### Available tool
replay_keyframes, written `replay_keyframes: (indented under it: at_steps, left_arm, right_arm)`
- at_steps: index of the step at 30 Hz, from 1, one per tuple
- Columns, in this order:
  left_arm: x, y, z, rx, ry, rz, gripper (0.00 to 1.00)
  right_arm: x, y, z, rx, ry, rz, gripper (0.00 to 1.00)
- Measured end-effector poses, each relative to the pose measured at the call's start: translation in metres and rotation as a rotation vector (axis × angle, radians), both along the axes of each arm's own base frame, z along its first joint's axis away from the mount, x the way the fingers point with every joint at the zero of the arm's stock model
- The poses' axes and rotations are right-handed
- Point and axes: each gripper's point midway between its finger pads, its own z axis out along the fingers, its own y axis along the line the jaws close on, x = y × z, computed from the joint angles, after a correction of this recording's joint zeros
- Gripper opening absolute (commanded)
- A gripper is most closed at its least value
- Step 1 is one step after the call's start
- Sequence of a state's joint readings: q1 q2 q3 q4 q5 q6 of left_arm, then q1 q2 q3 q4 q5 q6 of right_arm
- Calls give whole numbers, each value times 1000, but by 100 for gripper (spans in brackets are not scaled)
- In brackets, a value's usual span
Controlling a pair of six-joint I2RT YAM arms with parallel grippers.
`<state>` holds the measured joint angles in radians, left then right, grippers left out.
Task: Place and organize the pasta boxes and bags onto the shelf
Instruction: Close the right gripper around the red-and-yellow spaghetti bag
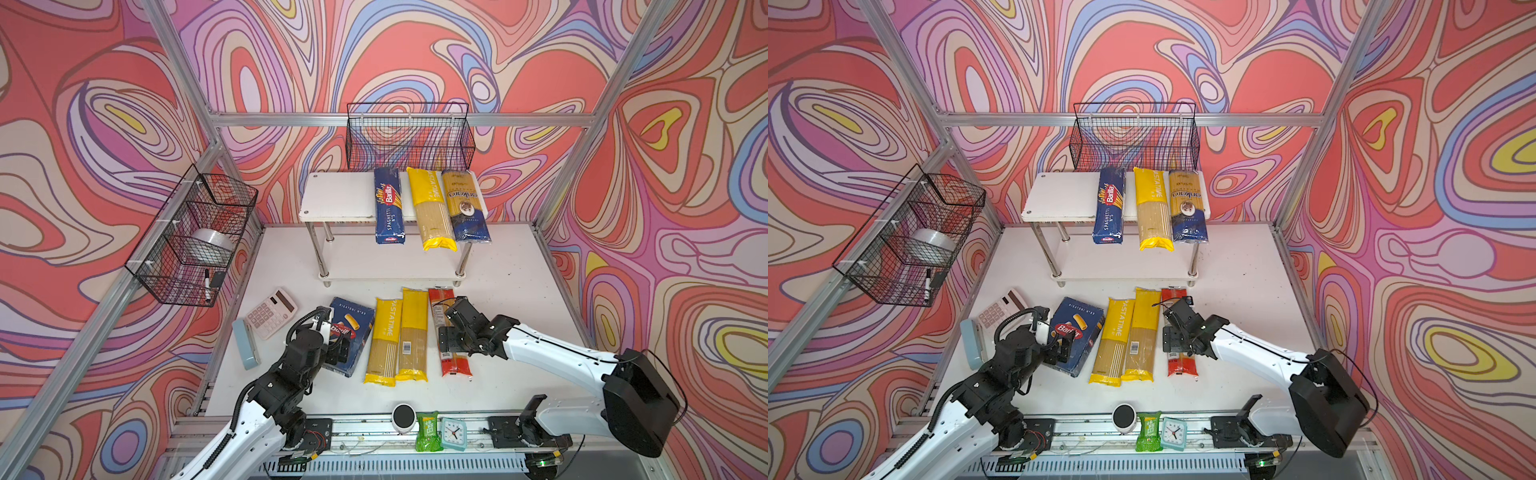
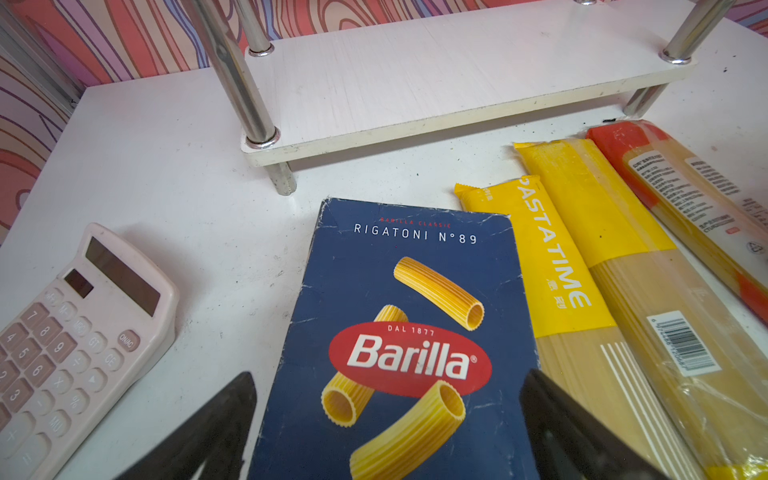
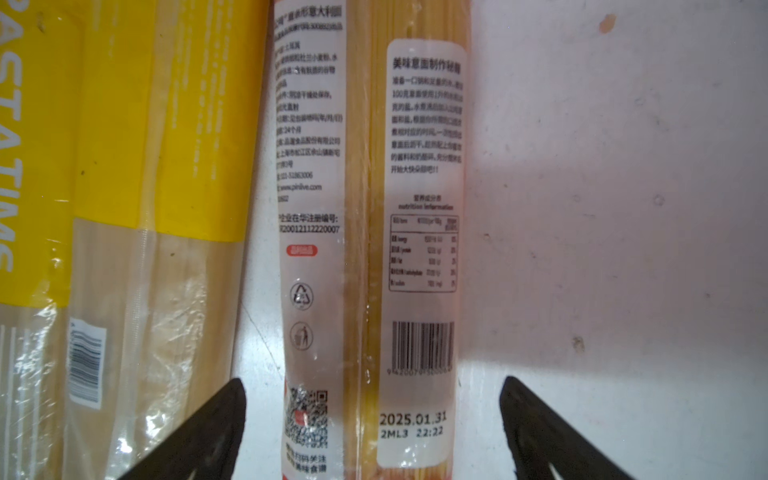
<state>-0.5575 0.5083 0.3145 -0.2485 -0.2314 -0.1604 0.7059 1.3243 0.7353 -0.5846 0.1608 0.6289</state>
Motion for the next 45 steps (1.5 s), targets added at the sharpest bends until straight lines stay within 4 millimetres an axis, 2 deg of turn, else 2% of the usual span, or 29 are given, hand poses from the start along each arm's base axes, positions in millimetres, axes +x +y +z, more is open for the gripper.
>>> replay_keyframes:
  at_steps: [12,20,28,34,45]
  left_arm:
    - [0,0,-1,1,2,0,100]
    - [0,0,-1,2,3,0,100]
    - [0,0,-1,3,6,0,100]
    - [1,-1,-3,6,12,-2,100]
    - [2,-2,1,1,5,-3,100]
  right_arm:
    - [7,16,-15,29,18,32,98]
    - [4,6,-37,-53,69,19,98]
    - [5,4,-38,-63,66,14,98]
    - [13,8,-40,-58,38,8,98]
    - [18,6,-40,-61,7,-10,84]
